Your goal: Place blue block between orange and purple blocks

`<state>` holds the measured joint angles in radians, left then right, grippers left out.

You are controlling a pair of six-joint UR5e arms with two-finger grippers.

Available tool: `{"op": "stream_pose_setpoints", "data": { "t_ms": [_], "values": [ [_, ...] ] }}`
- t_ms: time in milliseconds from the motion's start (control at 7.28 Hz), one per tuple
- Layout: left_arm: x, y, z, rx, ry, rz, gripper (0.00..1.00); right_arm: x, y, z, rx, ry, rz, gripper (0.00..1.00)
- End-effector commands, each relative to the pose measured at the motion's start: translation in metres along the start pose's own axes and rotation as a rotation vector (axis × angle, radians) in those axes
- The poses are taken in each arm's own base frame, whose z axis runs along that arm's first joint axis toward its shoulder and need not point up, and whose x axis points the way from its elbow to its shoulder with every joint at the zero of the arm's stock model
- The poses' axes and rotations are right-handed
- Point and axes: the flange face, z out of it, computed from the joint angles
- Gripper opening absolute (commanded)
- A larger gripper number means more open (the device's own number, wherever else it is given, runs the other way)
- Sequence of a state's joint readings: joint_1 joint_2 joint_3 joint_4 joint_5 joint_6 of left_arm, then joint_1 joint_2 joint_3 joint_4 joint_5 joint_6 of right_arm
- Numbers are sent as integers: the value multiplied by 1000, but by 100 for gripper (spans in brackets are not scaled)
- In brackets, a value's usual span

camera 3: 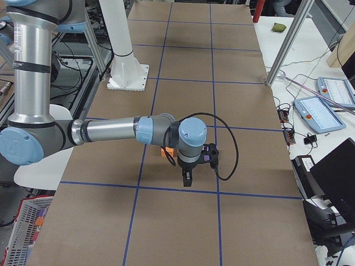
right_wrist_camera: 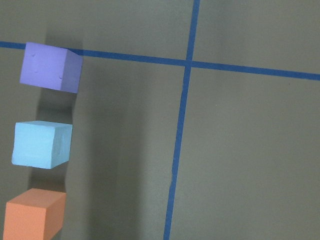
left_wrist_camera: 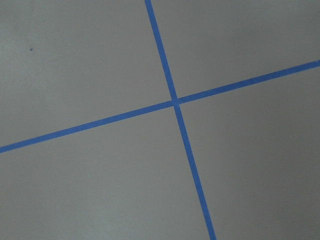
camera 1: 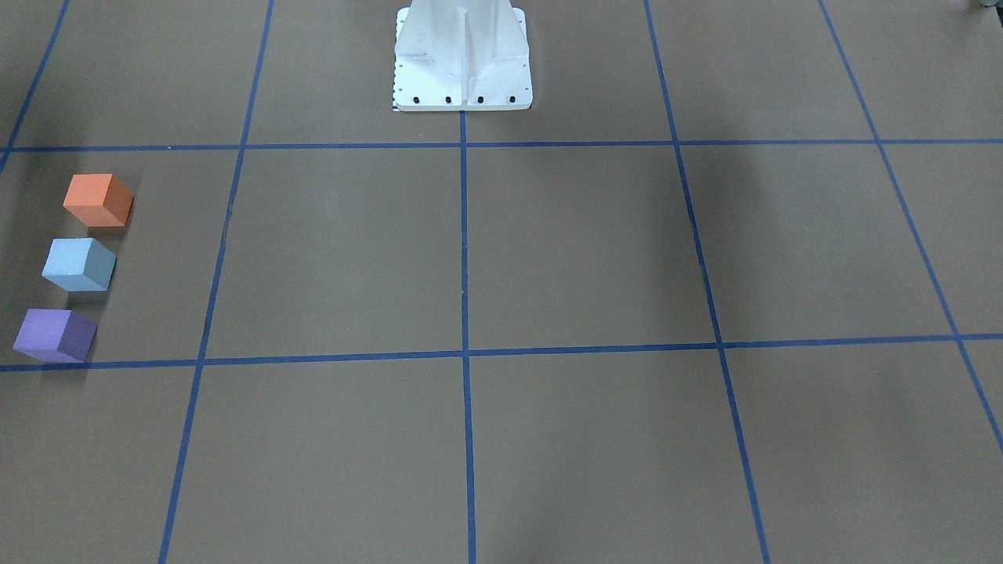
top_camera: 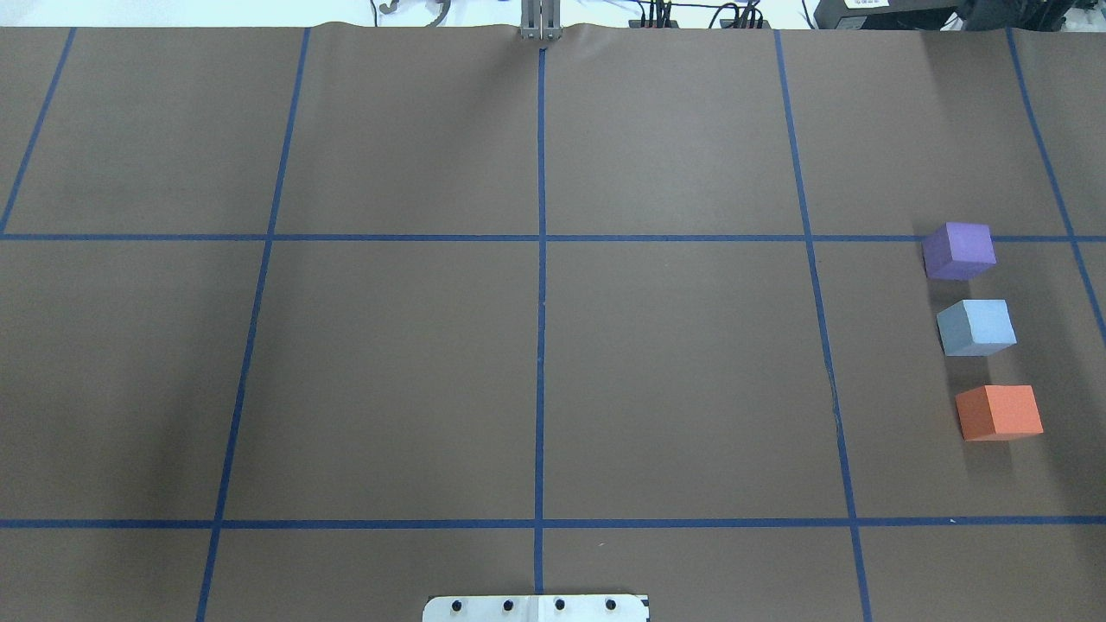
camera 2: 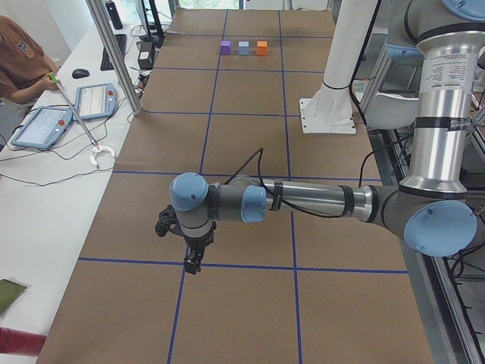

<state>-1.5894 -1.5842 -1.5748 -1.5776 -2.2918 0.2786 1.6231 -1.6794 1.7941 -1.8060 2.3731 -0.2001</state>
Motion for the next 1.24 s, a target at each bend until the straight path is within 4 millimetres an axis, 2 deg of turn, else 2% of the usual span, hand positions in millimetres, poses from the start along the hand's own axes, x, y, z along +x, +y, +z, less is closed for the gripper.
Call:
{"op": "stream_pose_setpoints", "data": {
  "t_ms": [0, 550, 1099],
  "values": [
    [-16, 8, 19, 14, -5, -26, 100, 13, -4, 11, -5, -1, 10, 100],
    [-2, 0, 3, 41, -14, -78, 100, 10, -6, 9, 0, 3, 28, 100],
    [0, 1, 1, 45, -14, -115, 100, 12, -4, 11, -4, 3, 31, 100]
  ]
}}
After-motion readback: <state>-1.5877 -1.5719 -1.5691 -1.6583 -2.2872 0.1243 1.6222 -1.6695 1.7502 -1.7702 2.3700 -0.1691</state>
